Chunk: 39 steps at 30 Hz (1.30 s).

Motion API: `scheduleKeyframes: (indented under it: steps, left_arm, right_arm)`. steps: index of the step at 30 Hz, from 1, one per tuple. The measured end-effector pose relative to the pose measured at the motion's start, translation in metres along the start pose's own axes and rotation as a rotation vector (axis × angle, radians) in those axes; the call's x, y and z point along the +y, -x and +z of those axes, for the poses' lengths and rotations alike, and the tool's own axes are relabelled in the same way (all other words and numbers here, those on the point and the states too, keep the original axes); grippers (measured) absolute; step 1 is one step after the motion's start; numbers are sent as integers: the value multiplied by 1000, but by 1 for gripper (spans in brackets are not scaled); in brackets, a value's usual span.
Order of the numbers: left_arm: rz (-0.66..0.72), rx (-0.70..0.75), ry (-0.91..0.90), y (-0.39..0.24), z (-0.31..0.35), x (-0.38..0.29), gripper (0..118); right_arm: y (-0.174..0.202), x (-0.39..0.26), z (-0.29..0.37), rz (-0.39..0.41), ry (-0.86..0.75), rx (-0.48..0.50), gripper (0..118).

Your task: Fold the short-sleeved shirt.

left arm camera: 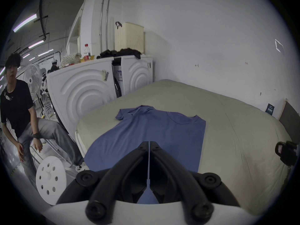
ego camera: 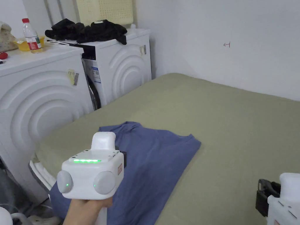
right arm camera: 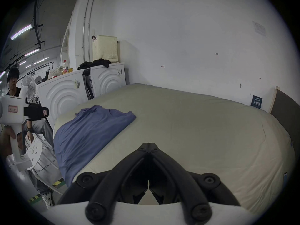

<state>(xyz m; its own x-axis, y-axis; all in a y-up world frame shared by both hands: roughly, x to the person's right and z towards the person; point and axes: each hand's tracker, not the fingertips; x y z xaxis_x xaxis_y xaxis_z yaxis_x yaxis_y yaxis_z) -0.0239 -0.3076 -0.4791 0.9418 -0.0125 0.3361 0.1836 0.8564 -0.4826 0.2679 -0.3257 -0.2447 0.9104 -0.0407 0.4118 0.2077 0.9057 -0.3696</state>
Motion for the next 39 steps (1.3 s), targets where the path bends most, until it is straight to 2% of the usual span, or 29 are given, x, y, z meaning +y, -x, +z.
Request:
scheduleKeyframes:
  steps: [11, 12, 13, 14, 15, 16, 21, 25, 29, 31, 35, 36, 38, 39]
  left_arm:
    - [-59, -75, 242, -42, -130, -2, 5]
    - [-55, -75, 262, -44, -138, -4, 19]
    - [-44, -76, 298, -45, -145, -5, 44]
    - [-9, -79, 332, -44, -154, -5, 73]
    - [0, -90, 372, -43, -162, -4, 96]
    - [11, -97, 420, -44, -166, -4, 102]
    - [6, -78, 440, -51, -185, -6, 102]
    - [-30, -54, 550, -56, -220, -11, 102]
    - [-53, -51, 573, -58, -235, -12, 103]
    - [-36, -64, 621, -56, -236, -5, 99]
    - [-34, -86, 636, -63, -215, -2, 80]
    - [-34, -97, 634, -64, -211, 0, 69]
    - [-45, -104, 636, -69, -205, 3, 55]
    - [-49, -110, 631, -70, -203, 3, 39]
  right_arm:
    - [-23, -33, -33, -32, 101, 17, 1]
    - [-25, -36, -35, -36, 104, 15, 1]
    - [-27, -38, -37, -39, 108, 15, 1]
    - [-29, -40, -39, -42, 115, 17, 1]
    - [-31, -41, -40, -49, 119, 14, 1]
    - [-33, -43, -41, -56, 121, 16, 1]
    - [-40, -52, -48, -60, 143, 16, 1]
    - [-44, -58, -51, -77, 161, 8, 1]
    - [-47, -62, -50, -88, 181, 9, 1]
    - [-48, -64, -49, -94, 183, 13, 1]
    - [-46, -65, -42, -95, 183, 20, 1]
    - [-46, -65, -41, -95, 183, 18, 1]
    - [-47, -66, -38, -103, 185, 19, 1]
    - [-47, -66, -37, -105, 188, 17, 1]
